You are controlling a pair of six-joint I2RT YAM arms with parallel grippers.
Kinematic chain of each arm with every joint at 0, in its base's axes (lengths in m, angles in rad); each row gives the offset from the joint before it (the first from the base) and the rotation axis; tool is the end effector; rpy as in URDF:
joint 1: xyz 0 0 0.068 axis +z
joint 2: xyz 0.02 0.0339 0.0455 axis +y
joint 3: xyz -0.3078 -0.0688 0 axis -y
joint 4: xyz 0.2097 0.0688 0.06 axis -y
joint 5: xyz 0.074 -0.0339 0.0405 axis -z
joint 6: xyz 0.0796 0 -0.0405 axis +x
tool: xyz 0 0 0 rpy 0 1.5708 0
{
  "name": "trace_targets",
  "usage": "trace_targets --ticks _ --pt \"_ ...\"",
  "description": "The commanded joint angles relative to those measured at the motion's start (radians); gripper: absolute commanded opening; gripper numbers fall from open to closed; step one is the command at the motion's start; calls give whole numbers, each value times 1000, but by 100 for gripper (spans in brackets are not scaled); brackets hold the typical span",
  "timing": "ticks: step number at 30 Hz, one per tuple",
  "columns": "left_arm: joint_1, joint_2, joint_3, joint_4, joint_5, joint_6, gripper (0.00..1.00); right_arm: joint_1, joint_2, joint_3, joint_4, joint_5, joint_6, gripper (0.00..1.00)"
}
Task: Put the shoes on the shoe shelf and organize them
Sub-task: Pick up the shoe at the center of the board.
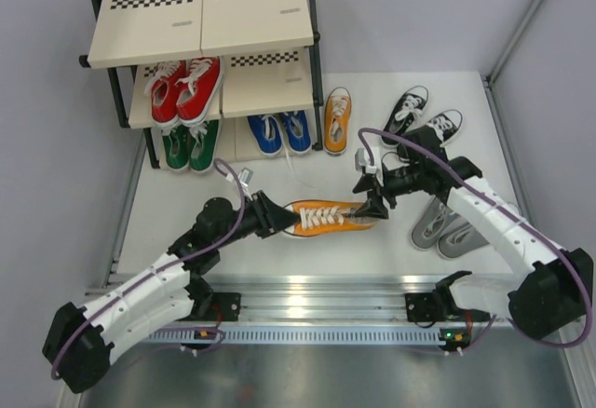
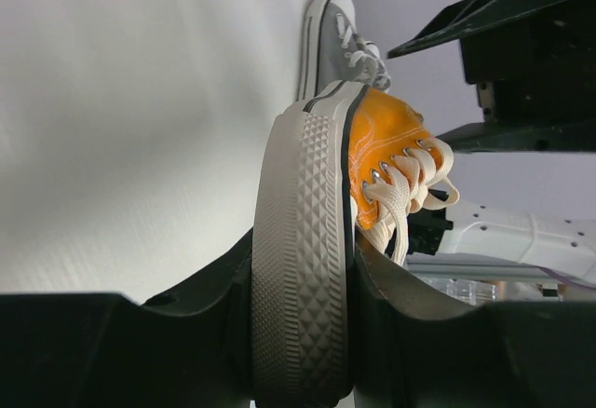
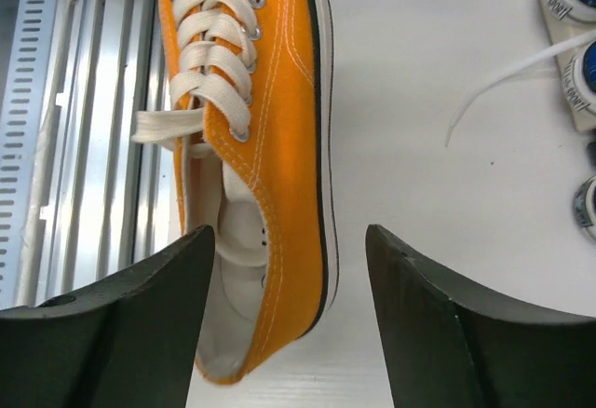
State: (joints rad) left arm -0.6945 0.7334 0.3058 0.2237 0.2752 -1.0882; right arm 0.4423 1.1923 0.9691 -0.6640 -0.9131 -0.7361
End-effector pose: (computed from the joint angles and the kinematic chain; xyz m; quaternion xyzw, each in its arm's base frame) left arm 0.1049 -0.1155 0.2567 -0.0653 0.7702 -0.5534 0.3103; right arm 0.1552 0.1432 0.3165 -0.5928 0.6210 0.3668 0.3584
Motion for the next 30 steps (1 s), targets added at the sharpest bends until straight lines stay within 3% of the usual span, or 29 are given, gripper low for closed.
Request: trace_targets --ticks 1,2,4,5,6,9,13,17,30 --pt "67 -38 33 -48 116 103 0 15 -45 88 -113 -46 -265 68" --pt "114 -35 38 -61 149 131 0 16 -52 95 -182 -43 -317 79" --pt "170 -22 52 -101 266 143 0 15 -82 106 -242 -46 -472 91" --pt "228 -14 58 -99 310 146 0 15 -88 109 -361 -62 -556 98" --pt "254 -6 64 -103 346 146 0 15 -95 109 -421 -70 -759 99" --pt "314 44 102 -125 430 165 0 35 -92 105 -620 -58 -1019 99" --pt "320 98 154 -139 484 183 0 119 -89 68 -637 6 -1045 92" --pt "320 126 180 -142 525 189 0 216 -103 26 -520 72 -945 83" --pt "322 120 176 -107 591 149 0 297 -37 8 -329 259 -778 49"
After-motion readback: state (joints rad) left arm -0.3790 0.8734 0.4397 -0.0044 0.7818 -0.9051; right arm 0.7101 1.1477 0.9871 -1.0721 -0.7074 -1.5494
